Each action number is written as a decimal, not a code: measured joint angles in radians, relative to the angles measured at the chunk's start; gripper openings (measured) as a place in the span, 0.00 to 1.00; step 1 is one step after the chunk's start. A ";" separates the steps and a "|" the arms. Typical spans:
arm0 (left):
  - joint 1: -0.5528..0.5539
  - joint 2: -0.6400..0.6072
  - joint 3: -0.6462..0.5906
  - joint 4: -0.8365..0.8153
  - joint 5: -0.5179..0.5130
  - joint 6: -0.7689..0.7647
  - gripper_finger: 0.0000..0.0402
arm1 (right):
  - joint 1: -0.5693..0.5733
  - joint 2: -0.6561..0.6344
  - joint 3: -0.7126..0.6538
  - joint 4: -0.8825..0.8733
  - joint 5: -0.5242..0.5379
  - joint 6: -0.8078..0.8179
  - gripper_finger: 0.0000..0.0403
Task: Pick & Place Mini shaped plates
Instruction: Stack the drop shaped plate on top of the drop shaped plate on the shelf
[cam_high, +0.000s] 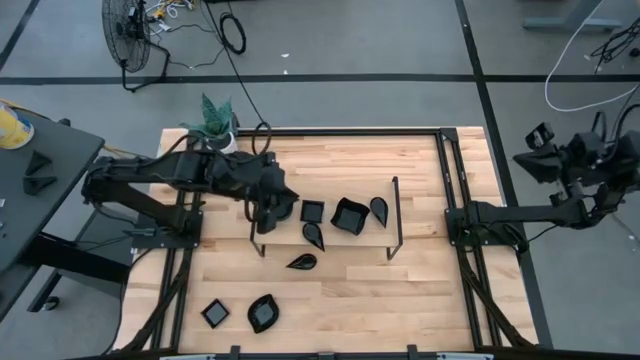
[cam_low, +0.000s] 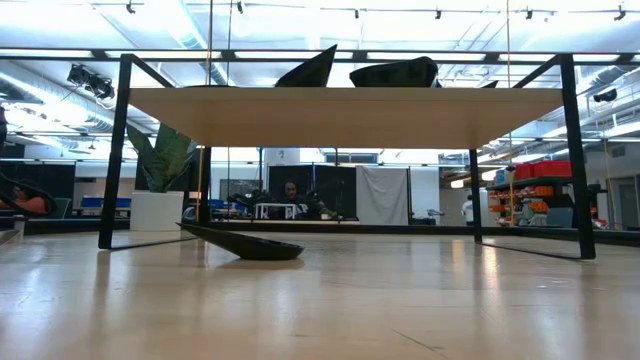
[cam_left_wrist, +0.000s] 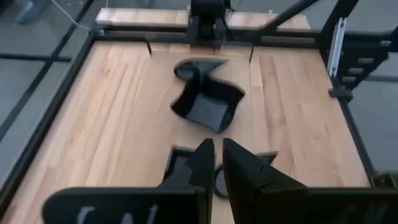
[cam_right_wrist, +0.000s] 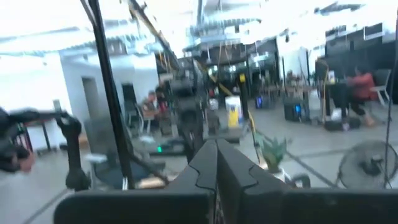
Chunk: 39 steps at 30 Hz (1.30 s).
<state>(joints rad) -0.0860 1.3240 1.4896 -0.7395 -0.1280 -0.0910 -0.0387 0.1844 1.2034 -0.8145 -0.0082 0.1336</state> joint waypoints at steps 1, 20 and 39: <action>0.000 -0.005 -0.017 0.008 0.002 -0.005 0.09 | 0.000 0.000 0.000 0.024 0.000 0.011 0.02; -0.014 -0.272 -0.257 0.126 -0.005 -0.081 0.04 | 0.000 0.090 -0.219 0.484 -0.008 0.226 0.02; -0.014 -0.445 -0.336 0.116 -0.036 -0.109 0.04 | 0.009 0.610 -0.270 0.861 -0.010 0.114 0.24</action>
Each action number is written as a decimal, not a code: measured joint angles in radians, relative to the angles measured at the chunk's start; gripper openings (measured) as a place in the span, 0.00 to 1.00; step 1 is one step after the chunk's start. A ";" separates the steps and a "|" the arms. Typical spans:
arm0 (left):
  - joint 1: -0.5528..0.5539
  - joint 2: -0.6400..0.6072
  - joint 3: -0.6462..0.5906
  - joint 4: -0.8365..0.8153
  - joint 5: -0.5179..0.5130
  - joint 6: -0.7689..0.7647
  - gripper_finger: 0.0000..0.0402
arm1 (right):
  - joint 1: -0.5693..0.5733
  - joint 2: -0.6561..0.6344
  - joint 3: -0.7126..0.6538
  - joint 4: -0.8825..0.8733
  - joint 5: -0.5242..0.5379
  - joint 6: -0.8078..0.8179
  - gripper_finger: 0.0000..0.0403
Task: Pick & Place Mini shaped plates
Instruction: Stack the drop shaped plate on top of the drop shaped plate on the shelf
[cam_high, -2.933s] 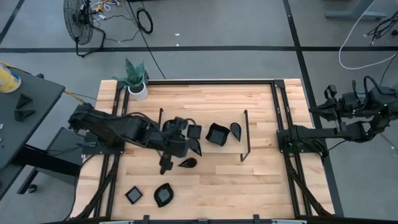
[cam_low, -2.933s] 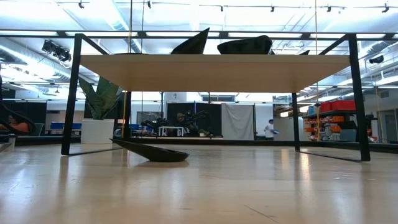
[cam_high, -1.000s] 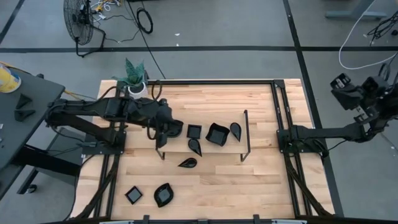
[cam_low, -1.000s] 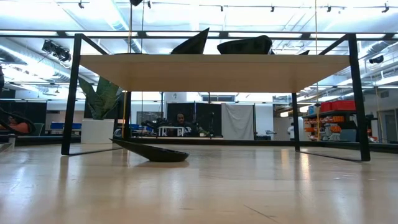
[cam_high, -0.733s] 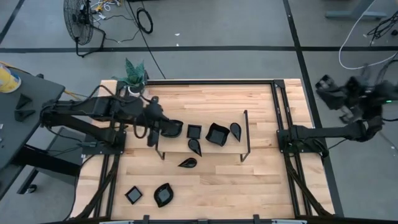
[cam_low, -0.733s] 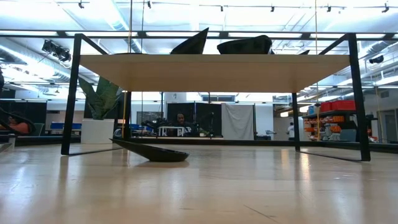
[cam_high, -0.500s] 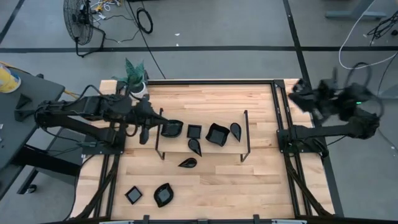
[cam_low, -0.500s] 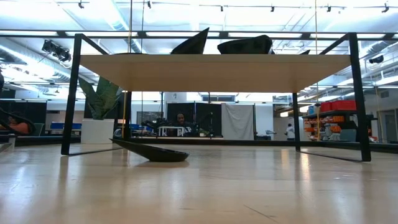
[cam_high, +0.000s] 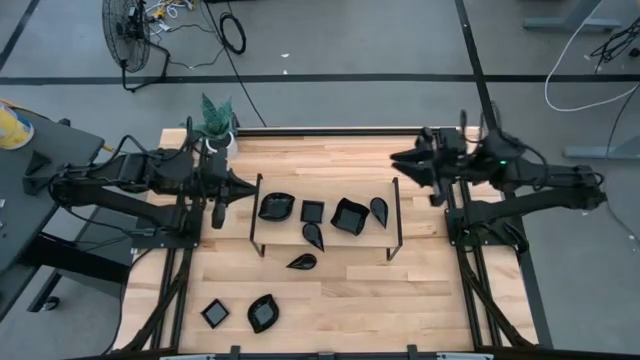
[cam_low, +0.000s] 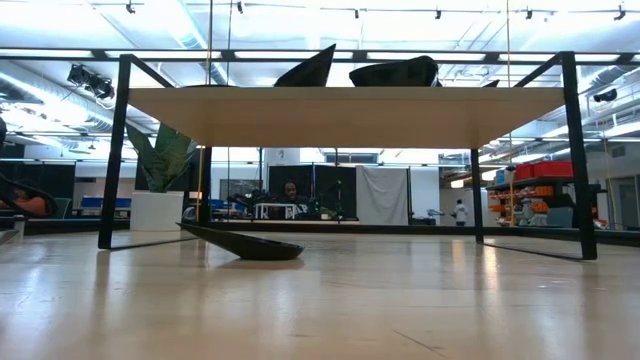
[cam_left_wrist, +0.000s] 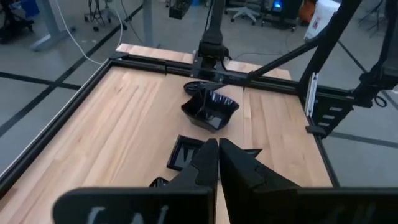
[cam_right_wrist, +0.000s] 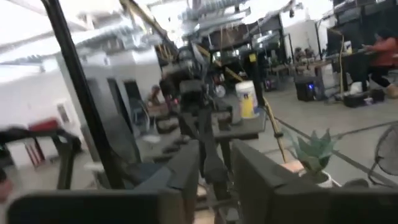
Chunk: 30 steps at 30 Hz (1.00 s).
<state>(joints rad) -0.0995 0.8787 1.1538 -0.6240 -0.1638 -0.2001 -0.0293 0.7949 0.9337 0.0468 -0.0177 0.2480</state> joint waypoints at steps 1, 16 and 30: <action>0.000 -0.002 0.000 0.000 0.000 0.000 0.04 | 0.007 0.022 0.011 -0.005 0.000 -0.016 0.27; 0.000 -0.011 0.000 -0.009 0.000 0.002 0.04 | 0.119 0.232 0.215 -0.081 0.033 -0.438 0.55; 0.000 -0.011 0.000 -0.023 0.000 0.001 0.04 | 0.125 0.411 0.433 -0.442 0.187 -0.773 0.72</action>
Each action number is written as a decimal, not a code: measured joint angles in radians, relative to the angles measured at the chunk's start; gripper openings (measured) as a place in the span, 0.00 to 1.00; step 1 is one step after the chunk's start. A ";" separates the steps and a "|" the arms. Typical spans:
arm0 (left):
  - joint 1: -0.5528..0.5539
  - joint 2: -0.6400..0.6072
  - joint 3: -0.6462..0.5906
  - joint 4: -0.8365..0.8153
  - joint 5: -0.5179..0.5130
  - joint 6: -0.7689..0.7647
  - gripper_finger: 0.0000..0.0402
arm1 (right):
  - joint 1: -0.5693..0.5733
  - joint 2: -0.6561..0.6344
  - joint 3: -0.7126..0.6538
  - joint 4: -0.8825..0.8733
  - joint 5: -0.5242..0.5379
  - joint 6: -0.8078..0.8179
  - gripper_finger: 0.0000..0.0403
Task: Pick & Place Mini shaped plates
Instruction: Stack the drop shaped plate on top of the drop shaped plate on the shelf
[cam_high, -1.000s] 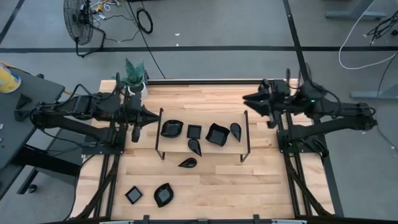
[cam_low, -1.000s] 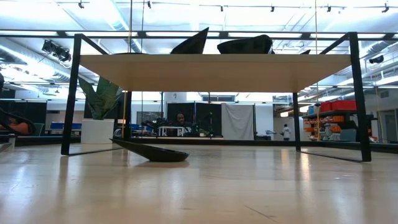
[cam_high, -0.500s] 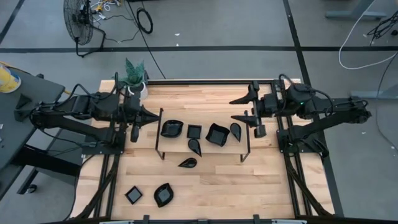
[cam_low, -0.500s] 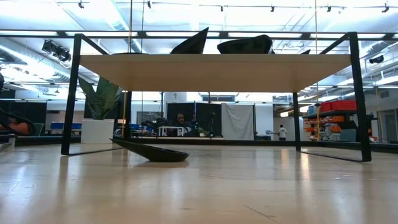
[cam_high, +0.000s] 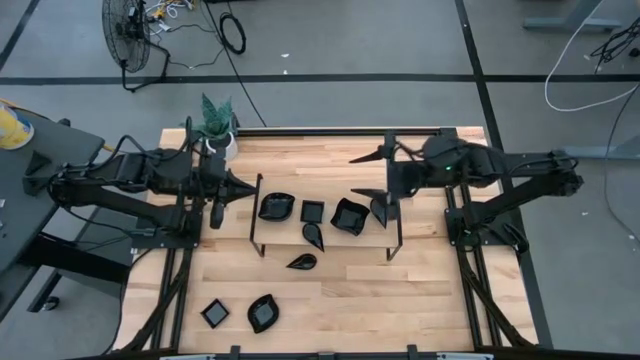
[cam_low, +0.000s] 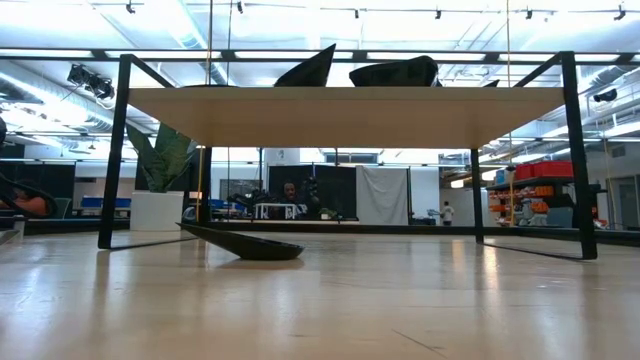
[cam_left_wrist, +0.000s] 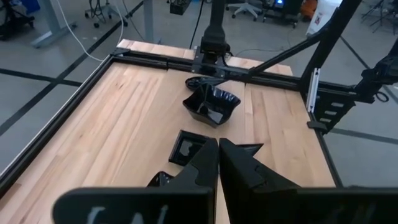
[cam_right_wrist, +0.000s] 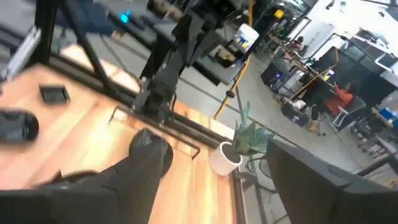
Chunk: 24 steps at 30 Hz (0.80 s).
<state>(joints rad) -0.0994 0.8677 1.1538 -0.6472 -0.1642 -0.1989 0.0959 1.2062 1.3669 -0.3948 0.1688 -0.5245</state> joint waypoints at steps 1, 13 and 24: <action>0.000 0.000 0.000 -0.007 0.000 0.000 0.04 | 0.001 0.013 0.008 -0.007 0.000 -0.023 0.73; 0.000 0.000 0.000 -0.040 0.000 -0.043 0.04 | 0.104 0.130 0.046 -0.042 0.240 -0.349 0.81; 0.000 0.000 0.000 -0.040 0.000 -0.053 0.04 | 0.127 0.156 0.164 -0.236 0.186 -0.293 0.81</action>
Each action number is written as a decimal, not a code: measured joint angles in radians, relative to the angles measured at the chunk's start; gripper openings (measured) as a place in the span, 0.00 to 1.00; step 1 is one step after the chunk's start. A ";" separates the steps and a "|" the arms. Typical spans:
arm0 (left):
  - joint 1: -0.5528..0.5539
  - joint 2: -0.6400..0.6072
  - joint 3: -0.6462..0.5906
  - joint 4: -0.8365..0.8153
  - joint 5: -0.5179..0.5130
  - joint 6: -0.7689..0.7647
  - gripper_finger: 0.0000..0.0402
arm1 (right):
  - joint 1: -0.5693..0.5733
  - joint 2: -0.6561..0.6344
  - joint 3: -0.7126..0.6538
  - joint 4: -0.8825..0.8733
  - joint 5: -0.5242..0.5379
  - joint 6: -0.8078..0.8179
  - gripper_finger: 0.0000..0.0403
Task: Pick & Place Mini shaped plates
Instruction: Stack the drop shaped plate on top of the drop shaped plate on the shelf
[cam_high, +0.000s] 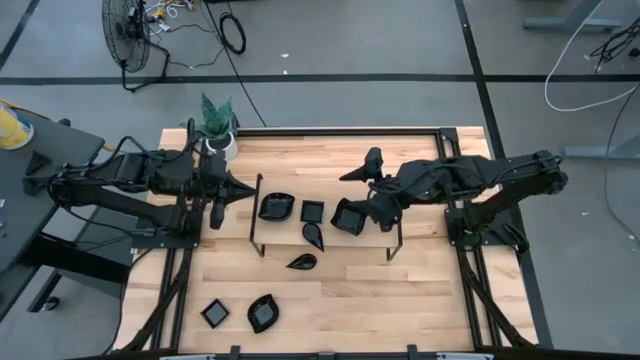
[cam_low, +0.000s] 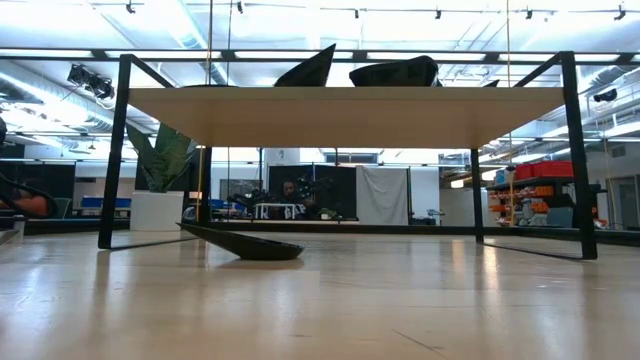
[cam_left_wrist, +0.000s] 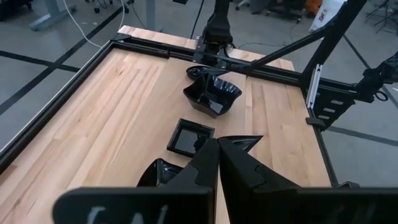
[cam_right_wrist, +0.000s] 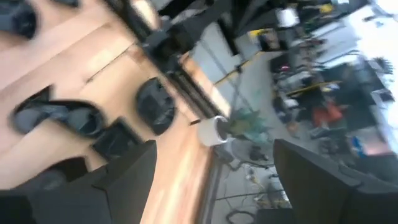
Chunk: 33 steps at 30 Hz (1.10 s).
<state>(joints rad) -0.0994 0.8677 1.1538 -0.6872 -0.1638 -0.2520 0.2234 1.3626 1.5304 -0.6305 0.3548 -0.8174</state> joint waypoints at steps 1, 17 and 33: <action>0.000 0.000 0.000 0.000 0.000 0.000 0.04 | 0.000 0.011 0.023 -0.033 -0.020 0.003 0.81; 0.000 0.000 0.000 0.001 0.000 0.000 0.04 | 0.001 0.159 0.172 -0.170 -0.217 -0.193 0.81; 0.000 0.000 0.001 0.002 0.000 0.015 0.04 | 0.045 0.308 0.172 -0.214 -0.242 -0.343 0.74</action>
<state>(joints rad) -0.0994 0.8677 1.1545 -0.6857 -0.1638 -0.2371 0.2681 1.6705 1.7023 -0.8446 0.1124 -1.1601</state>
